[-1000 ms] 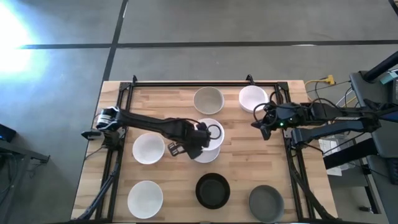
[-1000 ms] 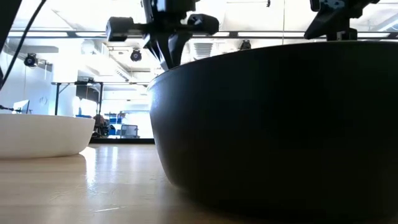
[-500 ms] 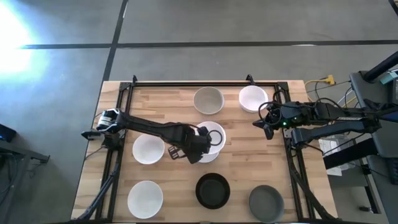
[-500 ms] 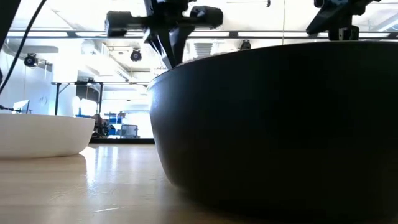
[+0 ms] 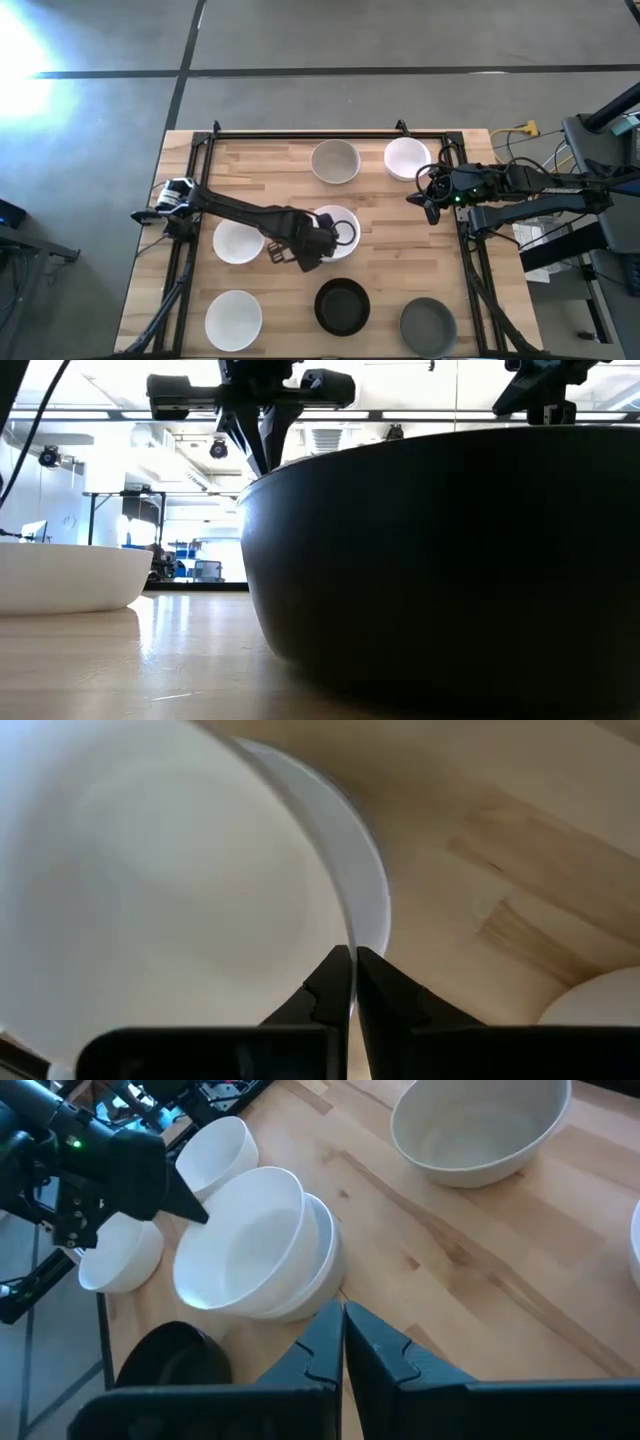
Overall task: Nest bowls inside each other
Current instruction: Stack the white bowl on the white bowl
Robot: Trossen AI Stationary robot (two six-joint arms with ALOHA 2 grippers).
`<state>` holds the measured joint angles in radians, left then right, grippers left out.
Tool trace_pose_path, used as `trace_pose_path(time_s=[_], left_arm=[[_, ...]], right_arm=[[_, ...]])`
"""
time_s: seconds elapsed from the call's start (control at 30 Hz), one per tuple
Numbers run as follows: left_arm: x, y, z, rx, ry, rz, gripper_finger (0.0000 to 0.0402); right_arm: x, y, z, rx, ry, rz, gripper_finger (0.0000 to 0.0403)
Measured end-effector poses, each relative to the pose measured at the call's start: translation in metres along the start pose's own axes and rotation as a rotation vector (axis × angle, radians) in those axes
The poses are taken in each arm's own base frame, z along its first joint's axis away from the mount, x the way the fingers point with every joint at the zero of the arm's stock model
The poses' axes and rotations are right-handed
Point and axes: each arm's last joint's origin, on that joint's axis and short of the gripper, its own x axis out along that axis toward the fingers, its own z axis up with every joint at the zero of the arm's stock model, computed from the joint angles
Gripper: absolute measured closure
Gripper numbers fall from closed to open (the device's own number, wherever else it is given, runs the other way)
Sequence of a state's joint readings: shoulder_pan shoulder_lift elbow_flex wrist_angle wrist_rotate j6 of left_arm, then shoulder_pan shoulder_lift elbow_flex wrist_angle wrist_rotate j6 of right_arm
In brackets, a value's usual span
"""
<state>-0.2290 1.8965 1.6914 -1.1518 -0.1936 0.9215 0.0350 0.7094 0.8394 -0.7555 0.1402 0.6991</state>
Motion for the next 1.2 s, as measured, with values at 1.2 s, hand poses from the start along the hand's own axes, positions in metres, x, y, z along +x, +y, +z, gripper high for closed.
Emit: trace_pose_path(time_s=[1.2], left_arm=[[0.047, -0.008, 0.002, 0.01, 0.048, -0.066, 0.0401]], right_arm=[[0.0, 0.001, 0.0, 0.024, 0.001, 0.008, 0.0394]])
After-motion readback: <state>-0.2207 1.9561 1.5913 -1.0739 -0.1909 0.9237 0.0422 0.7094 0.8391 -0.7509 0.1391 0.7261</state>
